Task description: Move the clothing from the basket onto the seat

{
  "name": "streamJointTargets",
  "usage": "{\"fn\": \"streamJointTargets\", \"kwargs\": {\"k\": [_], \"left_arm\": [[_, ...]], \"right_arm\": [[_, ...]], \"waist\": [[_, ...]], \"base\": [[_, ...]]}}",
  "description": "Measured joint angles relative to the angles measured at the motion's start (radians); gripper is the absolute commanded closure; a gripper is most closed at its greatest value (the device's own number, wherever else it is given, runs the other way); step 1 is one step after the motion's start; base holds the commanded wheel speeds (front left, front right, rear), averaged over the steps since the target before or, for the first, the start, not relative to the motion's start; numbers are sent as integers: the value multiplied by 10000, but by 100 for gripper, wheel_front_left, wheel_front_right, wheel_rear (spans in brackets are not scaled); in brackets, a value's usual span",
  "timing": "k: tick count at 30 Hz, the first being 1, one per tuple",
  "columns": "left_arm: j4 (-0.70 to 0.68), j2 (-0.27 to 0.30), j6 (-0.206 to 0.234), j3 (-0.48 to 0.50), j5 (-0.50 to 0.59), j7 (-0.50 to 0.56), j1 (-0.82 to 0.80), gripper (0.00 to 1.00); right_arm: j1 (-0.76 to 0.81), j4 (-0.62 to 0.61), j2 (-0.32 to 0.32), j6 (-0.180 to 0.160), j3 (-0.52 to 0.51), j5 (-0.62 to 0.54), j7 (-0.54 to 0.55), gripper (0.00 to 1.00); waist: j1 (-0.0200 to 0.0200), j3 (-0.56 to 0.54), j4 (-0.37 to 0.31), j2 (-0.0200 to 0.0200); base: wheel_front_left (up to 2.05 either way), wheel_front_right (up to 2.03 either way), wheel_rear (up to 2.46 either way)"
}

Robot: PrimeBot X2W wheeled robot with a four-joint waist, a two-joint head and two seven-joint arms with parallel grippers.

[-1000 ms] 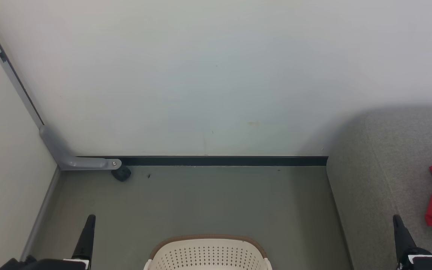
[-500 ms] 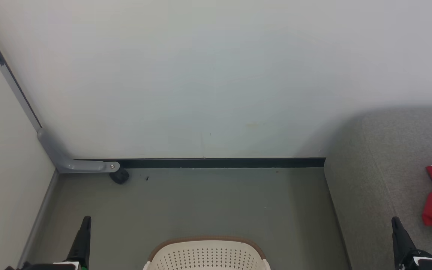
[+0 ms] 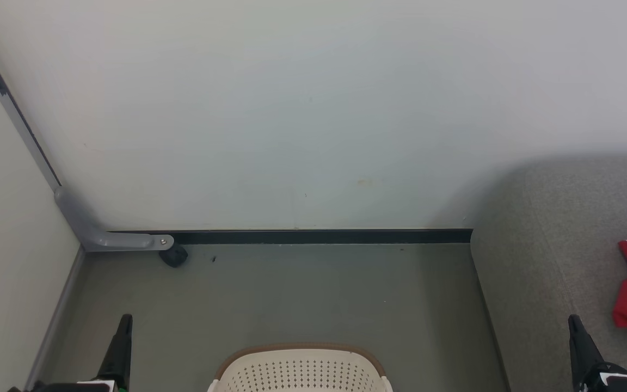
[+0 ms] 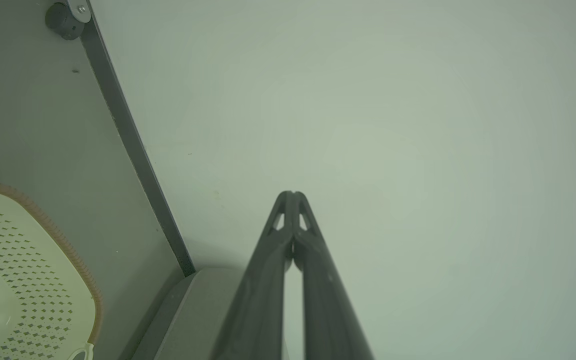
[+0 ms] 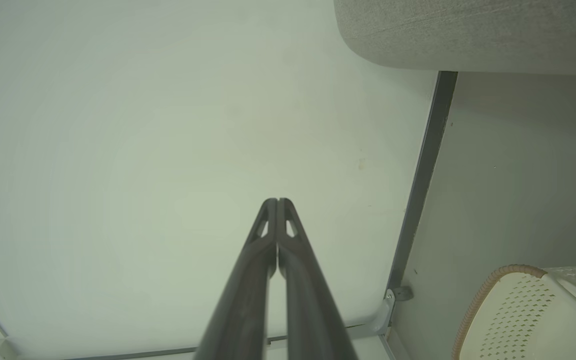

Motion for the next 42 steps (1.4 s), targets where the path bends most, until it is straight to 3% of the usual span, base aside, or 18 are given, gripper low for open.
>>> {"fn": "streamJointTargets", "kwargs": {"k": [42], "left_arm": [[12, -2, 0, 0, 0, 0, 6, 100]], "right_arm": [[0, 0, 2, 0, 0, 2, -2, 100]], "waist": [[0, 1, 0, -1]], "base": [[0, 0, 0]]}}
